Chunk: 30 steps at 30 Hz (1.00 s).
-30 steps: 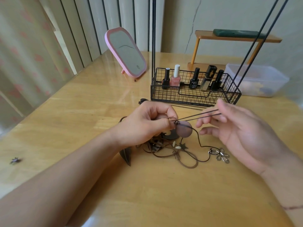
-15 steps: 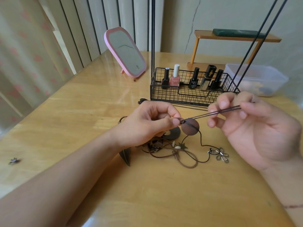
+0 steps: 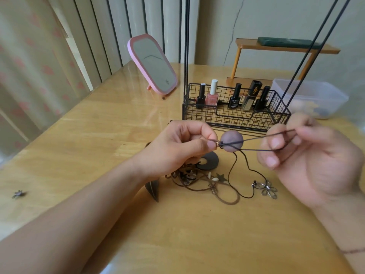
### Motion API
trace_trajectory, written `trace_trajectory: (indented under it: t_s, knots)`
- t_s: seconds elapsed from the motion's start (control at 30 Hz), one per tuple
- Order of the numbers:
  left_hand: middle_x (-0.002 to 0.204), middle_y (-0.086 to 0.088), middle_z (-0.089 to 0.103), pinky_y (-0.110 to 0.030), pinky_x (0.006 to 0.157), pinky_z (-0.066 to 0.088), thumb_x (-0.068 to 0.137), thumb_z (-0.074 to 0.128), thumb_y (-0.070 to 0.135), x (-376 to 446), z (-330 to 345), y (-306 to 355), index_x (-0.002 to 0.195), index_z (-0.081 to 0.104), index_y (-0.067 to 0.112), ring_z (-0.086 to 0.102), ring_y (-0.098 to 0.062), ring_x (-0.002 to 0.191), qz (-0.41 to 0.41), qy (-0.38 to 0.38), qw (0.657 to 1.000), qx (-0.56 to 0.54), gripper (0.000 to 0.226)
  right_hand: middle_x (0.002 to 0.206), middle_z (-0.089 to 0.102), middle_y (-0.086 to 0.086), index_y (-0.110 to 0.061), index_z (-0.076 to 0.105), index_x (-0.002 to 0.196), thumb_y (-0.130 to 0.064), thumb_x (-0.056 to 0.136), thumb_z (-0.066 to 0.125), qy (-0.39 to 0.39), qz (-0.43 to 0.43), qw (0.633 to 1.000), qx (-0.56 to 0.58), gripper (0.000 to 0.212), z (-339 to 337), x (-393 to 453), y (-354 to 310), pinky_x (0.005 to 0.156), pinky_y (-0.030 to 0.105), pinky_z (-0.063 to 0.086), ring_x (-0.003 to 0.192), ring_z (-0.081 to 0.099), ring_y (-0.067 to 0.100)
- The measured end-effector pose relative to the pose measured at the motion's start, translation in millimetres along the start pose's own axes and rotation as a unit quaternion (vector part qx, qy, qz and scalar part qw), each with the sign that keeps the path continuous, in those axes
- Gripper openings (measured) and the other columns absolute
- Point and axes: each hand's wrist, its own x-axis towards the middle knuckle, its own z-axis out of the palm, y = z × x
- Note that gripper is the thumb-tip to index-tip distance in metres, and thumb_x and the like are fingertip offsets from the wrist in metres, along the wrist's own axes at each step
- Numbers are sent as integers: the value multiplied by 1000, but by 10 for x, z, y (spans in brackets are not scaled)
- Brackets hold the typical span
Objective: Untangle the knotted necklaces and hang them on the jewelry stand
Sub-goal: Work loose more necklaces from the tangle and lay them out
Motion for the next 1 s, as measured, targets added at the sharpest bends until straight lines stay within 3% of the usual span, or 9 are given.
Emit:
trace_trajectory:
  t_s: [0.1, 0.3, 0.4, 0.53, 0.63, 0.7, 0.83, 0.93, 1.0]
  knots:
    - [58, 5, 41, -13, 51, 35, 87, 62, 17, -10, 6, 5, 80, 70, 24, 36, -5, 50, -8, -26, 999, 28, 13, 53, 46, 0, -19, 43, 62, -30, 68, 61, 102, 81, 991, 12, 22, 42, 37, -28, 43, 25, 35, 38, 40, 18]
    - [57, -4, 39, -14, 51, 33, 89, 63, 17, -10, 13, -2, 81, 69, 18, 35, -7, 50, -24, -37, 997, 65, 10, 47, 35, -4, -21, 44, 76, -29, 84, 49, 114, 95, 989, 11, 13, 41, 46, -22, 41, 26, 33, 39, 33, 16]
    - [62, -12, 41, -15, 50, 33, 91, 64, 13, -4, 17, -5, 77, 71, 21, 35, -8, 51, -29, -1, 997, 72, 18, 46, 34, -2, -20, 49, 76, -26, 80, 55, 73, 42, 996, 5, 9, 30, 28, -44, 44, 26, 33, 43, 32, 17]
    - [55, 10, 44, -16, 47, 30, 89, 62, 17, 6, 17, -6, 74, 70, 21, 34, -4, 47, -45, 63, 994, 80, 17, 51, 42, -1, -19, 57, 74, -31, 68, 74, -22, -12, 1000, 8, 22, -21, 3, -8, 50, 28, 38, 55, 41, 20]
    - [54, 11, 44, -14, 46, 30, 89, 66, 20, 6, 6, -7, 78, 66, 13, 34, -3, 47, -46, 84, 992, 78, 13, 53, 45, 0, -15, 58, 71, -25, 70, 71, -88, -56, 994, -29, 17, -75, -11, 5, 58, 30, 38, 63, 42, 25]
    - [53, 9, 43, -14, 46, 31, 89, 67, 22, 12, 1, -15, 80, 66, 10, 34, -4, 46, -46, 101, 991, 75, 16, 55, 48, 1, -8, 57, 63, -17, 70, 63, -135, -111, 969, -172, 13, -90, -30, -4, 62, 33, 36, 65, 41, 31]
    - [54, 5, 40, -13, 47, 33, 90, 67, 22, 23, -2, -24, 80, 67, 11, 34, -5, 47, -33, 121, 989, 72, 15, 67, 61, -5, -9, 67, 61, -29, 84, 62, -222, -155, 856, -441, 31, -81, -85, 59, 67, 38, 39, 74, 49, 22]
    - [54, 7, 40, -13, 47, 33, 91, 65, 19, 20, -10, -22, 81, 66, 11, 35, -5, 47, -21, 114, 991, 60, 13, 81, 66, -3, -12, 72, 63, -51, 99, 48, -166, -208, 819, -508, 59, -23, -92, 129, 72, 38, 42, 87, 53, 24]
    - [55, 6, 40, -13, 47, 34, 90, 63, 17, 19, -4, -26, 83, 67, 11, 35, -5, 47, -14, 101, 993, 53, 10, 78, 65, -4, -14, 71, 64, -45, 101, 49, -73, -240, 818, -518, 53, 16, -64, 172, 71, 37, 43, 83, 56, 20]
